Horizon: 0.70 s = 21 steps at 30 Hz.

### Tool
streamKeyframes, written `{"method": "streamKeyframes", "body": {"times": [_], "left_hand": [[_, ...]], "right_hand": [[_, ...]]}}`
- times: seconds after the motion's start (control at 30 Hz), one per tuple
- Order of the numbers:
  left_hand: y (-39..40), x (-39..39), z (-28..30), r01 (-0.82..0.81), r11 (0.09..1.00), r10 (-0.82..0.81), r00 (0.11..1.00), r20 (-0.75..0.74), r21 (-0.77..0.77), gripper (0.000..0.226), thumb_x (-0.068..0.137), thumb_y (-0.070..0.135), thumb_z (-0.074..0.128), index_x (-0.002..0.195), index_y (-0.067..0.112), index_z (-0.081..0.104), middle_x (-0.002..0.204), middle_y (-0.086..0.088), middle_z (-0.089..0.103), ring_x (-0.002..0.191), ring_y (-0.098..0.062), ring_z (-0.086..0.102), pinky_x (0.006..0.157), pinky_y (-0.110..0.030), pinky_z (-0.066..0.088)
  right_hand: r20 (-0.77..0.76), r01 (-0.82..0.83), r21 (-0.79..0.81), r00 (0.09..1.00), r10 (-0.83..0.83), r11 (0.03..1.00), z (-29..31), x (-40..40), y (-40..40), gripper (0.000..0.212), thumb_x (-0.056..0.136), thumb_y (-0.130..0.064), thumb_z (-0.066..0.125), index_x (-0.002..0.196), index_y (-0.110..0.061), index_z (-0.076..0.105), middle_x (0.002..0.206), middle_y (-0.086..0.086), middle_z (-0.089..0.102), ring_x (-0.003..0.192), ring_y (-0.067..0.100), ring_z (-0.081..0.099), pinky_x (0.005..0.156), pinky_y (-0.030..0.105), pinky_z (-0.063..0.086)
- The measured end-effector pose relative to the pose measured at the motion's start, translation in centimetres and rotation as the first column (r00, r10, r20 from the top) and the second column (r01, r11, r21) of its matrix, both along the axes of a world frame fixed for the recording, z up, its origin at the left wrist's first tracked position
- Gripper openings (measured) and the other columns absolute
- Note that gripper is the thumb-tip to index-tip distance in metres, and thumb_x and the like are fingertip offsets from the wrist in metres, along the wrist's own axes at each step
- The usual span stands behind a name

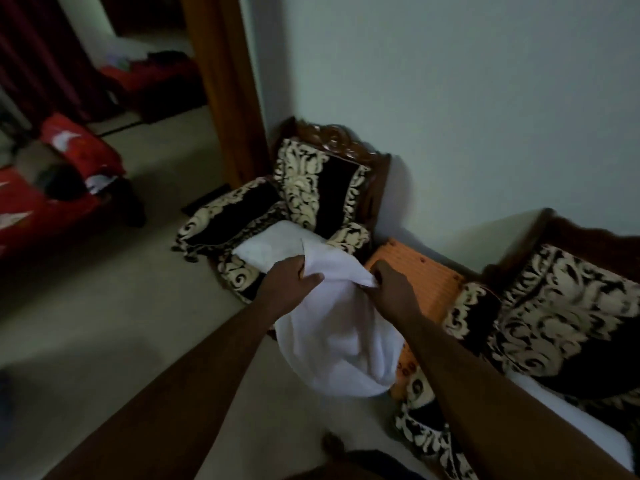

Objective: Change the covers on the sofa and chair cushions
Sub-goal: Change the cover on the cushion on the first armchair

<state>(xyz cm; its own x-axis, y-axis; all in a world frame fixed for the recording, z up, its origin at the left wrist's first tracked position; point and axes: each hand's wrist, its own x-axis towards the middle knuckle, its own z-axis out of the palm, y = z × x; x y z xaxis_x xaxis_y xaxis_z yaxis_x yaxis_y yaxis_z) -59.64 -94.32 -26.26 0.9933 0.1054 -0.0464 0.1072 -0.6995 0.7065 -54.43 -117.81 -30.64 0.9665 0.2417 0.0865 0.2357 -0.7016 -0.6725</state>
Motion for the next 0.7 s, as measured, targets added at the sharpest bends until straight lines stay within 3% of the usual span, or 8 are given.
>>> {"method": "streamKeyframes", "body": {"times": [0.1,0.2,0.27,0.37,0.5,0.6,0.7], "left_hand": [[4.7,-0.1,0.4,-0.191,0.977,0.184,0.979,0.085,0.092,0.033,0.097,0.043,0.065,0.095,0.011,0.062,0.089,-0.006,0.065,0.088,-0.025,0.061,0.070,-0.030,0.032],[9.6,-0.3,0.7,-0.357,0.928,0.338,0.926,0.167,0.105,0.034,0.098,0.042,0.063,0.117,0.015,0.069,0.111,-0.009,0.072,0.104,-0.030,0.065,0.078,-0.032,0.043],[12.3,-0.5,0.9,-0.462,0.881,0.439,0.879,0.186,0.105,0.036,0.098,0.041,0.062,0.125,0.018,0.068,0.117,-0.009,0.072,0.106,-0.032,0.065,0.081,-0.035,0.047],[16.2,-1.3,1.2,-0.639,0.769,0.613,0.751,0.244,0.034,0.034,0.098,0.040,0.061,0.125,0.018,0.066,0.112,-0.006,0.074,0.099,-0.028,0.068,0.081,-0.039,0.054],[22.2,-4.4,1.1,-0.805,0.580,0.805,0.542,0.244,-0.127,0.025,0.099,0.035,0.061,0.119,0.019,0.065,0.105,-0.001,0.072,0.093,-0.021,0.067,0.081,-0.042,0.057],[26.5,-7.0,0.5,-0.865,0.475,0.868,0.430,0.249,-0.162,0.026,0.100,0.035,0.060,0.122,0.021,0.064,0.107,0.002,0.071,0.094,-0.017,0.064,0.081,-0.037,0.054],[31.0,-9.8,-0.2,-0.901,0.361,0.923,0.308,0.232,-0.240,0.020,0.101,0.038,0.058,0.115,0.024,0.064,0.102,0.006,0.070,0.092,-0.015,0.065,0.080,-0.036,0.054]], "right_hand": [[0.006,-0.125,-0.030,0.992,0.125,0.992,-0.5,2.7,5.4,0.048,0.084,-0.064,0.059,0.104,-0.021,0.053,0.092,0.007,0.065,0.083,0.031,0.062,0.063,0.035,0.037],[-0.038,-0.295,-0.164,0.955,0.293,0.941,-1.4,5.9,10.7,0.058,0.084,-0.066,0.066,0.127,-0.030,0.056,0.117,0.003,0.068,0.107,0.027,0.063,0.080,0.035,0.047],[-0.094,-0.413,-0.282,0.910,0.403,0.866,-2.1,7.6,13.9,0.059,0.086,-0.064,0.064,0.133,-0.029,0.057,0.125,0.003,0.066,0.116,0.027,0.061,0.090,0.038,0.049],[-0.157,-0.541,-0.443,0.832,0.532,0.715,-3.8,9.8,17.7,0.045,0.094,-0.051,0.058,0.125,-0.020,0.064,0.121,0.009,0.067,0.115,0.030,0.061,0.089,0.038,0.047],[-0.172,-0.630,-0.353,0.770,0.614,0.692,-4.6,11.7,23.8,0.028,0.087,-0.041,0.061,0.088,-0.013,0.063,0.086,0.007,0.057,0.082,0.029,0.059,0.056,0.028,0.037],[-0.278,-0.688,-0.225,0.724,0.631,0.690,-3.9,11.2,28.9,0.020,0.091,-0.027,0.061,0.084,-0.015,0.047,0.083,0.005,0.054,0.074,0.026,0.055,0.054,0.031,0.035],[-0.262,-0.697,-0.145,0.711,0.653,0.702,-3.7,9.8,34.4,0.022,0.098,-0.036,0.057,0.094,-0.017,0.045,0.079,0.001,0.056,0.070,0.021,0.055,0.058,0.036,0.037]]}}
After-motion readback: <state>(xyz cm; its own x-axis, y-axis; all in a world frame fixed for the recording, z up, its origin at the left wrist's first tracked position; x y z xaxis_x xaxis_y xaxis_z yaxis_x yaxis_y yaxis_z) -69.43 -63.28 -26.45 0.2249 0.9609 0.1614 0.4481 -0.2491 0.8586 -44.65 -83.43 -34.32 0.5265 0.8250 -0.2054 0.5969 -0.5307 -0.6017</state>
